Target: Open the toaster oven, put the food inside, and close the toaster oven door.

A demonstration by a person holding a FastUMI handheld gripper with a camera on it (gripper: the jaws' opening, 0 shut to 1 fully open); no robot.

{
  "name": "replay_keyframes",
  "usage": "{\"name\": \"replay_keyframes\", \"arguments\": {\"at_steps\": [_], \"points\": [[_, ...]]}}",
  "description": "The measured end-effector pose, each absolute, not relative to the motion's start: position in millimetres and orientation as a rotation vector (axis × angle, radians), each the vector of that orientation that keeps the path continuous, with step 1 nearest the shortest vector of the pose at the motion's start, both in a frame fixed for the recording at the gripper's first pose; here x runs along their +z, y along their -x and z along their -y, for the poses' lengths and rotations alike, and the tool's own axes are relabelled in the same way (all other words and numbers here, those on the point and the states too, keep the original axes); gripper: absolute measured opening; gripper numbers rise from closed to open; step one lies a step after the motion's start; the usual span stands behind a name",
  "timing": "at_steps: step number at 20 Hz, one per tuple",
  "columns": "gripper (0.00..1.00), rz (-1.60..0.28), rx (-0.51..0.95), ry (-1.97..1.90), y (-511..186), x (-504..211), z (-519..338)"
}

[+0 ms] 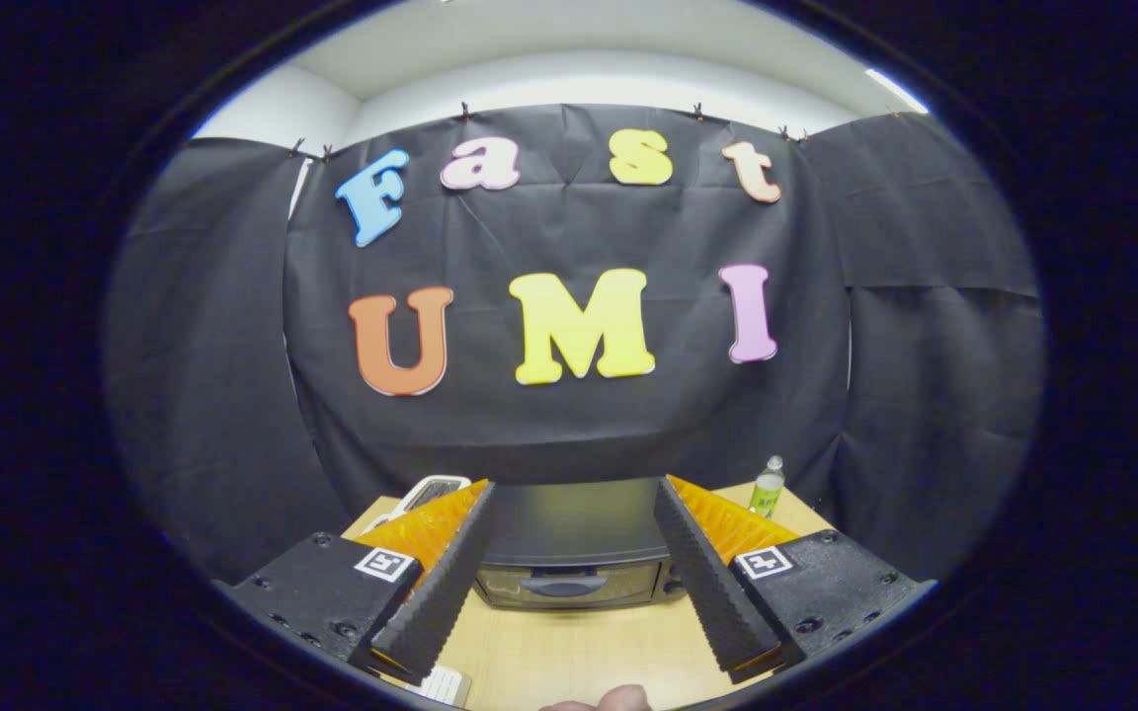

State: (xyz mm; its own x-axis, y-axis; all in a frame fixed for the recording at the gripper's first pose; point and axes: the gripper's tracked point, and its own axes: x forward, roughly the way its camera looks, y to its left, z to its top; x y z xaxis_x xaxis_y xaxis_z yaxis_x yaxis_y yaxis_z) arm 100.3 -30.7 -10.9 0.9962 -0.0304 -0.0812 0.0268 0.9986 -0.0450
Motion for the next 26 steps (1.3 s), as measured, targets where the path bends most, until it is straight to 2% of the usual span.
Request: {"name": "replay_keyframes", "arguments": {"at_steps": [6,7,12,26], "points": [[1.00,0.016,-0.057,-0.005,-42,36,26],[1.00,0.021,-0.055,-0.006,-71,40,30],[1.00,0.000,-0.036,-0.029,-46,26,23],[1.00,-0.037,-0.023,-0.044,-41,11,16]]}}
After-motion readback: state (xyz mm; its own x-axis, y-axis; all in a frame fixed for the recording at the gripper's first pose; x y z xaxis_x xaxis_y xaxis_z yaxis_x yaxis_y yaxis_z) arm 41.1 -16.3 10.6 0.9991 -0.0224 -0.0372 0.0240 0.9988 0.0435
